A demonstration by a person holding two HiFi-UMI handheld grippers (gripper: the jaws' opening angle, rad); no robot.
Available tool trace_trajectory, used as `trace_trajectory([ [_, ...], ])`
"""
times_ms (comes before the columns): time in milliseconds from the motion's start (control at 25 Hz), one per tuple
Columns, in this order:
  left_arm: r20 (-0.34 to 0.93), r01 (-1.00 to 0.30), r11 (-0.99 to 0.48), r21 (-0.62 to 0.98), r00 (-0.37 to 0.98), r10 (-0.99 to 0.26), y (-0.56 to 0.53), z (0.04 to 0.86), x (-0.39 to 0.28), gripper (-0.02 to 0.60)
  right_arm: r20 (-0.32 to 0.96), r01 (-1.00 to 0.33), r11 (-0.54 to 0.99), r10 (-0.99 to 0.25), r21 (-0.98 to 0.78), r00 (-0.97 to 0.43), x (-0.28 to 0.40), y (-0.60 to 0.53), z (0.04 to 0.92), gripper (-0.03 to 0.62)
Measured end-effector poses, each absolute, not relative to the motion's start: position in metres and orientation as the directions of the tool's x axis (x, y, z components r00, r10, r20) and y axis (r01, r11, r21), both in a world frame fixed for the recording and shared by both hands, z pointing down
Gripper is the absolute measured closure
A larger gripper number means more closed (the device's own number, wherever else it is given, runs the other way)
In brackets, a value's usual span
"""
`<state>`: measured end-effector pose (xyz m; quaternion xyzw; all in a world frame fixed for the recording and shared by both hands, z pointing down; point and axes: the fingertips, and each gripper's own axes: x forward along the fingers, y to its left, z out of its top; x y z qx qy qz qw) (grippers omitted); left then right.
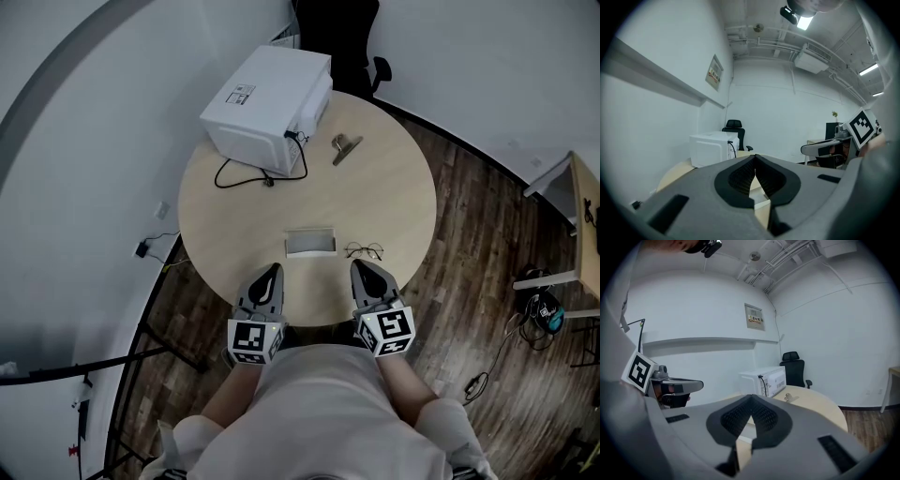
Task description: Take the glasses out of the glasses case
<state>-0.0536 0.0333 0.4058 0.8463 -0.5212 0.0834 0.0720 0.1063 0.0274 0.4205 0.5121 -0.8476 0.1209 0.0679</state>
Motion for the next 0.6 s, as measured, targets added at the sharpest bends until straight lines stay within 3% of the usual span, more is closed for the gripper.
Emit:
trace_trajectory([
  [600, 0.211, -0.887, -0.46, 0.03, 0.455, -0.865, 0.0276, 0.3982, -0.0496, 0.574, 0.223, -0.896, 0.419, -0.868, -0.151, -0.443, 0.1115, 0.0218, 0.4165, 0.582],
])
